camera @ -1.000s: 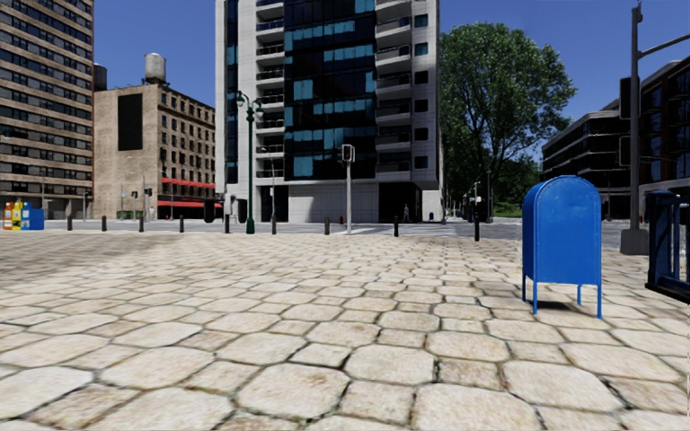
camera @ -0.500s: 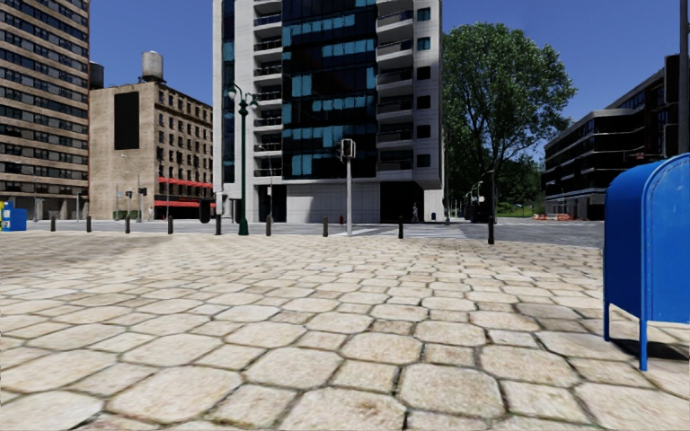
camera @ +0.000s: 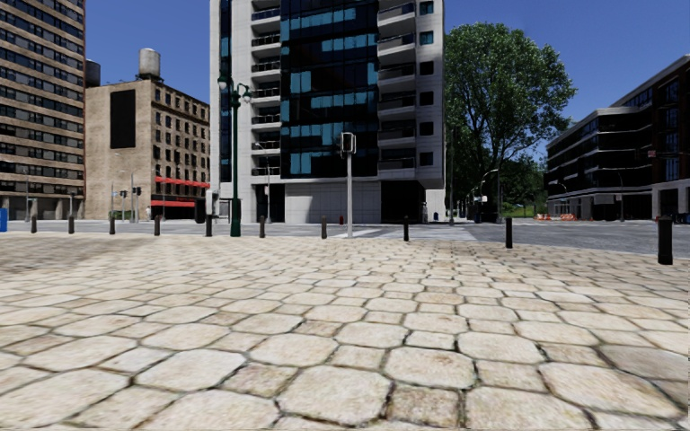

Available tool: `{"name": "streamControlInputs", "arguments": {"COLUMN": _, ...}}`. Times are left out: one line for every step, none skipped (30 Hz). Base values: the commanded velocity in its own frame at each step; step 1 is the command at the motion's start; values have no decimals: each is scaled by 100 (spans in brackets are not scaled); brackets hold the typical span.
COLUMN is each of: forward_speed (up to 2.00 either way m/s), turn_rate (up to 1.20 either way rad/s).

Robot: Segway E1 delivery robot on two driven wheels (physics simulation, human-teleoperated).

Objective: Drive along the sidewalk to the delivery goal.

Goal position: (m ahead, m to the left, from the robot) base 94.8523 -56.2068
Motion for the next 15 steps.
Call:
{"name": "streamControlInputs", "arguments": {"forward_speed": 200, "turn_rate": 0}}
{"name": "streamControlInputs", "arguments": {"forward_speed": 200, "turn_rate": 0}}
{"name": "streamControlInputs", "arguments": {"forward_speed": 200, "turn_rate": 0}}
{"name": "streamControlInputs", "arguments": {"forward_speed": 200, "turn_rate": 0}}
{"name": "streamControlInputs", "arguments": {"forward_speed": 200, "turn_rate": 0}}
{"name": "streamControlInputs", "arguments": {"forward_speed": 200, "turn_rate": 0}}
{"name": "streamControlInputs", "arguments": {"forward_speed": 200, "turn_rate": 0}}
{"name": "streamControlInputs", "arguments": {"forward_speed": 200, "turn_rate": 0}}
{"name": "streamControlInputs", "arguments": {"forward_speed": 200, "turn_rate": 0}}
{"name": "streamControlInputs", "arguments": {"forward_speed": 200, "turn_rate": 0}}
{"name": "streamControlInputs", "arguments": {"forward_speed": 200, "turn_rate": 0}}
{"name": "streamControlInputs", "arguments": {"forward_speed": 200, "turn_rate": 0}}
{"name": "streamControlInputs", "arguments": {"forward_speed": 200, "turn_rate": 0}}
{"name": "streamControlInputs", "arguments": {"forward_speed": 200, "turn_rate": 0}}
{"name": "streamControlInputs", "arguments": {"forward_speed": 200, "turn_rate": 0}}
